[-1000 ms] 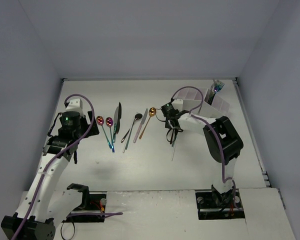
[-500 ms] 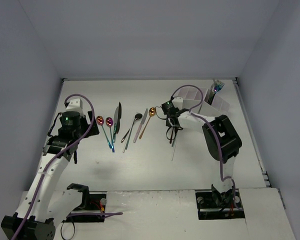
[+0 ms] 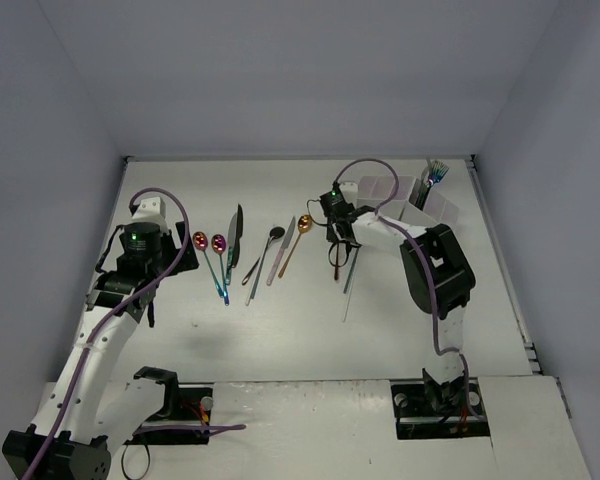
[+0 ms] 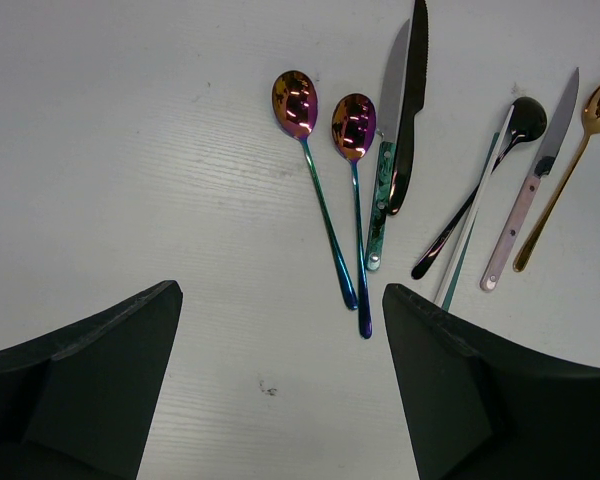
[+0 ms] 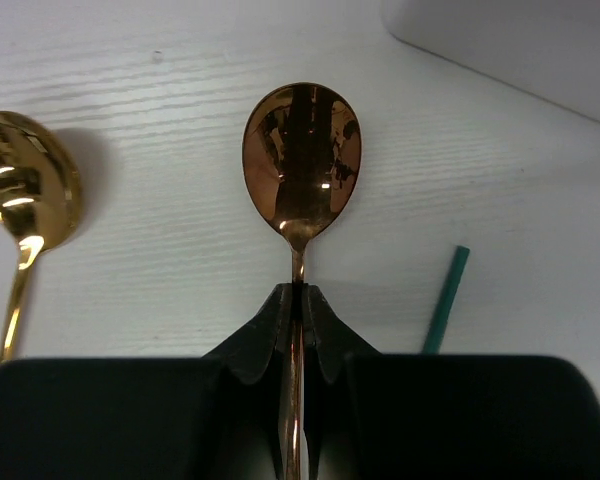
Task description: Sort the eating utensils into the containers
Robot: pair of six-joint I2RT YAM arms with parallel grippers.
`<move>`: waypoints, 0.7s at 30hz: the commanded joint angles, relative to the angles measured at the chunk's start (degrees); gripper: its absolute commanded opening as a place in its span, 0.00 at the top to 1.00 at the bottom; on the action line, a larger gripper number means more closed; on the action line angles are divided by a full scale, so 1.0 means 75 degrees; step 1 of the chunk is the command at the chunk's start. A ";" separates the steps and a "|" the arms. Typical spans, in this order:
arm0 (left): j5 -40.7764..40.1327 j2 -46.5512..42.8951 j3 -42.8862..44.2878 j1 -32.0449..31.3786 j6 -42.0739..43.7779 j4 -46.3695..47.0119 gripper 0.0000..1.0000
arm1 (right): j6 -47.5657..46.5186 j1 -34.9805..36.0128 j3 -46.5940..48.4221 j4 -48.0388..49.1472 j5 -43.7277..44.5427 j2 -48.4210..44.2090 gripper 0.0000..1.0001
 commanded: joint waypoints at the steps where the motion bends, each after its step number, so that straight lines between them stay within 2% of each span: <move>1: -0.0002 0.0017 0.0079 0.0054 0.0031 0.0197 0.21 | -0.0631 0.0115 0.0914 0.0033 -0.0020 -0.1208 1.00; 5: -0.0011 -0.0004 0.0067 0.0053 0.0031 0.0197 0.21 | -0.1210 0.0062 0.1328 0.0182 0.0658 -0.1887 1.00; 7: -0.0011 -0.0004 0.0068 0.0056 0.0030 0.0199 0.21 | -0.1774 -0.0090 0.1425 0.0361 0.1359 -0.2294 1.00; 11: -0.0011 -0.0027 0.0067 0.0047 0.0019 0.0190 0.21 | -0.2270 -0.0953 0.1137 0.1623 0.1542 -0.2937 1.00; 14: -0.0011 -0.0039 0.0067 0.0056 0.0008 0.0199 0.21 | -0.2618 -0.1566 0.0669 0.3108 0.1474 -0.3285 1.00; 21: 0.0020 -0.0039 0.0067 0.0052 -0.0004 0.0207 0.21 | -0.3390 -0.2307 0.0073 0.5511 0.1322 -0.3054 1.00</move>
